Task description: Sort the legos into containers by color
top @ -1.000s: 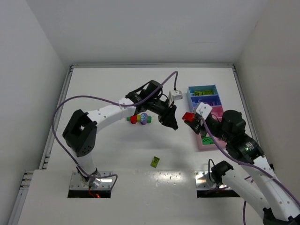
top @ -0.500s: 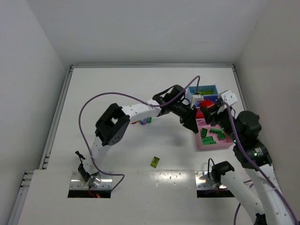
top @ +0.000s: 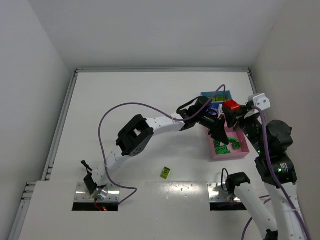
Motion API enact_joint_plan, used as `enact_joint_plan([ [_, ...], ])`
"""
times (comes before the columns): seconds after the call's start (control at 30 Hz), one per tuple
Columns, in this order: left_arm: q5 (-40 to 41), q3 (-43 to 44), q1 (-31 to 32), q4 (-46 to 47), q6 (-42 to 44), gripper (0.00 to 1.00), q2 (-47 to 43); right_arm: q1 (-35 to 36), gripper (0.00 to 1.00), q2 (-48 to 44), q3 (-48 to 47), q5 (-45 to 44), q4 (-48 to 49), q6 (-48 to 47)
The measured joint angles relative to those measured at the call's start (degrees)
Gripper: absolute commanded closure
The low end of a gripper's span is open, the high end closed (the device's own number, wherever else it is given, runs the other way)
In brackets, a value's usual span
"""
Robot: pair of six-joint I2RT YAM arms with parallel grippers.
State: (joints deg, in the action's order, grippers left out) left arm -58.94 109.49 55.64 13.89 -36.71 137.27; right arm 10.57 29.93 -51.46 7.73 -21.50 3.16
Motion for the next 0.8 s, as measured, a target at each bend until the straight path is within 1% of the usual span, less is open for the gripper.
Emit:
enact_joint_plan([
  [0.1, 2.3, 2.3, 0.1, -1.8, 1.1, 0.53, 1.6, -0.7, 1.0, 0.0, -0.7, 1.6, -0.5, 0.2],
  [0.17, 4.0, 3.4, 0.1, -3.8, 2.8, 0.52, 2.2, -0.7, 1.0, 0.0, -1.3, 2.7, -0.9, 0.4],
  [0.23, 6.5, 4.7, 0.1, -6.8, 5.2, 0.37, 2.5, -0.7, 1.0, 0.0, -2.0, 3.8, -1.4, 0.4],
  [0.27, 7.5, 5.0, 0.1, -8.1, 6.2, 0.37, 2.6, -0.7, 1.0, 0.0, -2.3, 4.3, -1.7, 0.4],
  [0.3, 8.7, 5.4, 0.2, -9.0, 6.9, 0.32, 2.6, -0.7, 1.0, 0.0, -2.5, 4.9, -1.9, 0.4],
  [0.33, 9.7, 5.6, 0.2, -9.6, 7.7, 0.29, 2.6, -0.8, 1.0, 0.0, -2.8, 5.3, -2.2, 0.4],
  [0.47, 12.5, 6.4, -0.1, -11.6, 9.4, 0.25, 2.5, -1.2, 1.0, 0.0, -3.5, 7.6, -3.7, 0.6],
  [0.63, 13.8, 6.4, -1.4, -13.1, 11.4, 0.25, 2.1, -1.4, 1.0, -1.3, -3.5, 11.5, -6.6, 0.5],
  [0.7, 13.7, 4.9, -3.0, -14.3, 12.3, 0.26, 0.6, -1.4, 1.0, -2.1, -3.5, 13.3, -7.9, 0.5],
  [0.8, 13.0, -0.6, -7.7, -15.6, 13.7, 0.26, -5.1, -1.4, 1.0, -2.4, -3.5, 15.9, -9.5, 0.3],
])
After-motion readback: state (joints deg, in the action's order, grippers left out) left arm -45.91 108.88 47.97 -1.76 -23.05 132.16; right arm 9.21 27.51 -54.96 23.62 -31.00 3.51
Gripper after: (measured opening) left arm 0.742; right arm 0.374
